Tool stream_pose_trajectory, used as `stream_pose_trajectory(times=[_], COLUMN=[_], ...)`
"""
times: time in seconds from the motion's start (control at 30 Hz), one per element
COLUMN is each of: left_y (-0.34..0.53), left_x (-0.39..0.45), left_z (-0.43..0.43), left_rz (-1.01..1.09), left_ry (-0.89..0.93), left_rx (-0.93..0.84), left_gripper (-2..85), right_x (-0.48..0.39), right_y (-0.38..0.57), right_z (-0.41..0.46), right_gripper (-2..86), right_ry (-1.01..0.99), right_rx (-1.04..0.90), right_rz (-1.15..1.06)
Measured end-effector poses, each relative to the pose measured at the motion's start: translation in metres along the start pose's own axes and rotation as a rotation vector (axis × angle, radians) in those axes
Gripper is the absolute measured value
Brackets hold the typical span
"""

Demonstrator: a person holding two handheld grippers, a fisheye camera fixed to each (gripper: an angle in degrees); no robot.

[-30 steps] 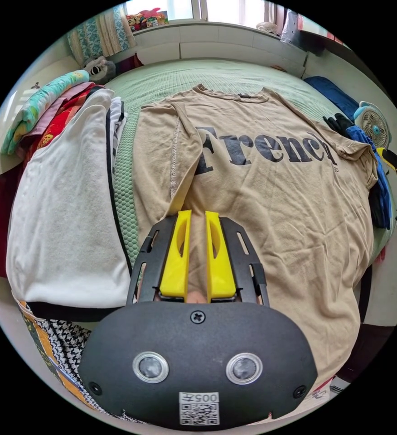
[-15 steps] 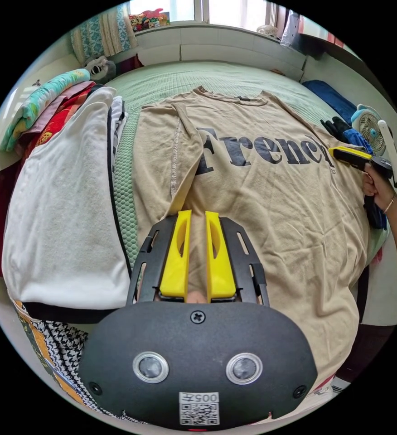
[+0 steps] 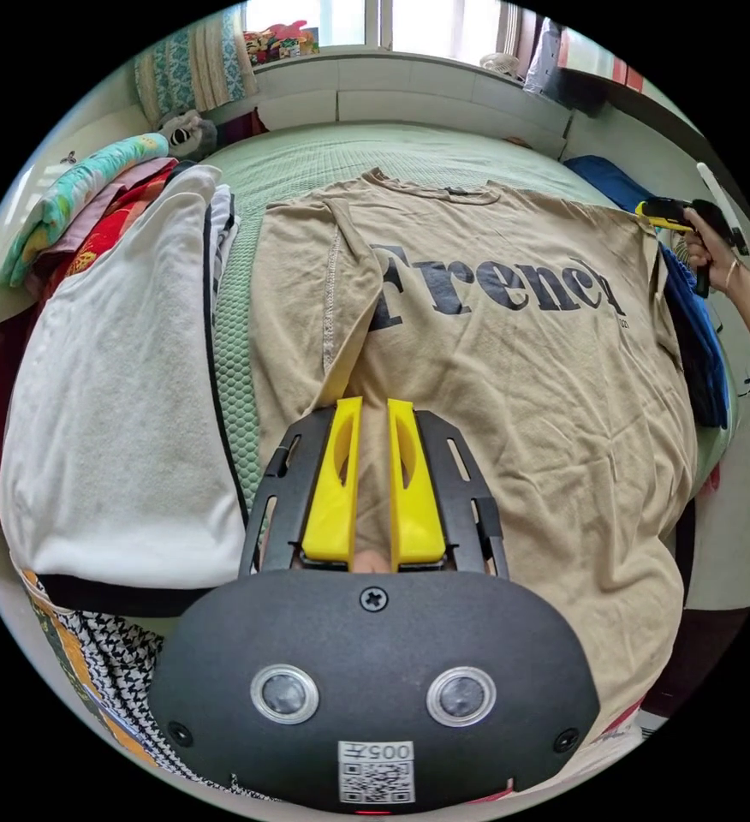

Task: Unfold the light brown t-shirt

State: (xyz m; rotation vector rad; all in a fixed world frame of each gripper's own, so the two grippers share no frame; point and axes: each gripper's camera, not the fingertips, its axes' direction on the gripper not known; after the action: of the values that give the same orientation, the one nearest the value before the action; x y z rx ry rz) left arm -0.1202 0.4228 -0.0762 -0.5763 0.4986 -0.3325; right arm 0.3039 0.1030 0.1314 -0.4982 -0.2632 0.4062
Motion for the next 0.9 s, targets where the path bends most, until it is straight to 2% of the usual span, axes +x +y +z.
stream_pose_trajectory(times=[0.1,0.2,0.33,0.43,0.53,0.63,0.8,0.9], left_y=[0.001,0.001,0.000,-0.001,-0.001,0.000,0.010,0.020], left_x=[0.002,0.000,-0.005,-0.006,-0.010,-0.018,-0.037,-0.043], left_z=[-0.003,-0.007,-0.011,-0.015,-0.019,-0.026,-0.052,-0.075], left_rz=[0.009,0.008,0.002,0.004,-0.004,-0.013,-0.050,-0.050], left_ry=[-0.020,-0.019,-0.007,-0.014,-0.006,0.022,0.043,0.018], left_rx=[0.008,0.007,0.001,-0.002,-0.001,0.015,0.015,0.080], left_gripper=[6.4,6.4,6.4,6.4,6.4,6.4,5.9,6.2], right_x=[0.020,0.017,-0.028,-0.067,-0.092,-0.094,-0.071,-0.077], right_y=[-0.014,-0.014,0.020,0.061,0.095,0.108,0.097,0.094], right_z=[0.007,0.004,-0.020,-0.019,0.002,0.035,0.033,0.023], right_gripper=[-0.5,-0.3,3.6,7.5,8.2,7.2,6.3,7.2], right_ry=[-0.004,0.028,-0.033,-0.077,-0.048,0.004,0.037,0.028], right_rx=[-0.027,-0.024,0.047,-0.009,-0.076,-0.180,-0.166,-0.152], right_rz=[0.117,0.089,-0.165,-0.344,-0.424,-0.406,-0.240,-0.262])
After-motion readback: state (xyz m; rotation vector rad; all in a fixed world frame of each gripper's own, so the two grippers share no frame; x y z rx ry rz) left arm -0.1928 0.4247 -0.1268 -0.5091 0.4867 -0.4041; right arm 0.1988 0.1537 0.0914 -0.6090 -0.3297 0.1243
